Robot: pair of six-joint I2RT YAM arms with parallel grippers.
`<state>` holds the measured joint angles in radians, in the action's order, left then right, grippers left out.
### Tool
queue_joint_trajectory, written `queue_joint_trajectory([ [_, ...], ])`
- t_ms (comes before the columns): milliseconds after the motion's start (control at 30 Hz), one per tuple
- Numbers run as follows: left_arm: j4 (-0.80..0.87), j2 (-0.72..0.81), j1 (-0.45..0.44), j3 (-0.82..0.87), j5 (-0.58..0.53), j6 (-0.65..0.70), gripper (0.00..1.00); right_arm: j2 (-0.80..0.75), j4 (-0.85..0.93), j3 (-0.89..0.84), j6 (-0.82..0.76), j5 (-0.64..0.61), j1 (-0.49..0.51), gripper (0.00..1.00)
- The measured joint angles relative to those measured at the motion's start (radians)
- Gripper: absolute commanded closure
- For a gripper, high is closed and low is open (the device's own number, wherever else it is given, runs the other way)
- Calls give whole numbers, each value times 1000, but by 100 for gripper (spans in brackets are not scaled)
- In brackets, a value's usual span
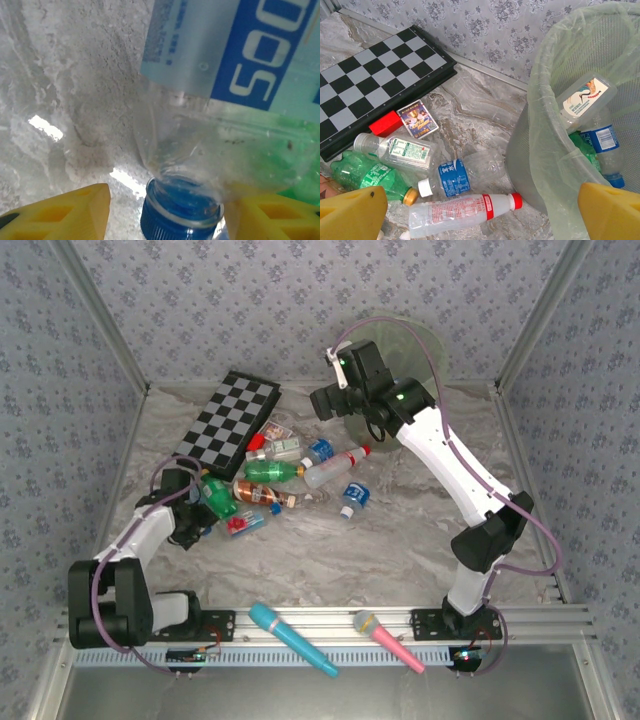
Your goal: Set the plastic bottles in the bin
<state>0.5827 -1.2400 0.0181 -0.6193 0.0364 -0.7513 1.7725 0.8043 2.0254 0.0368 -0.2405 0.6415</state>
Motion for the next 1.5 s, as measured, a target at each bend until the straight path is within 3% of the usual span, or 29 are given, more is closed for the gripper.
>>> queue_joint_trajectory([
  [100,-18,-13,2,5,-2,9,57,0,0,0,0,-1,1,0],
  [233,-18,-7,2,5,-13,27,67,0,1,0,0,-7,1,0],
  [533,90,154,2,-11,-69,47,70,0,2,0,3,-11,1,0],
  [800,185,251,-12,-165,-103,99,73,0,7,0,32,-24,-2,0],
  [1100,223,241,-209,-413,-226,206,72,-47,-10,-69,90,-98,-41,0],
  [1500,151,10,-491,-790,-292,436,72,-285,-126,-253,161,-175,-160,0],
])
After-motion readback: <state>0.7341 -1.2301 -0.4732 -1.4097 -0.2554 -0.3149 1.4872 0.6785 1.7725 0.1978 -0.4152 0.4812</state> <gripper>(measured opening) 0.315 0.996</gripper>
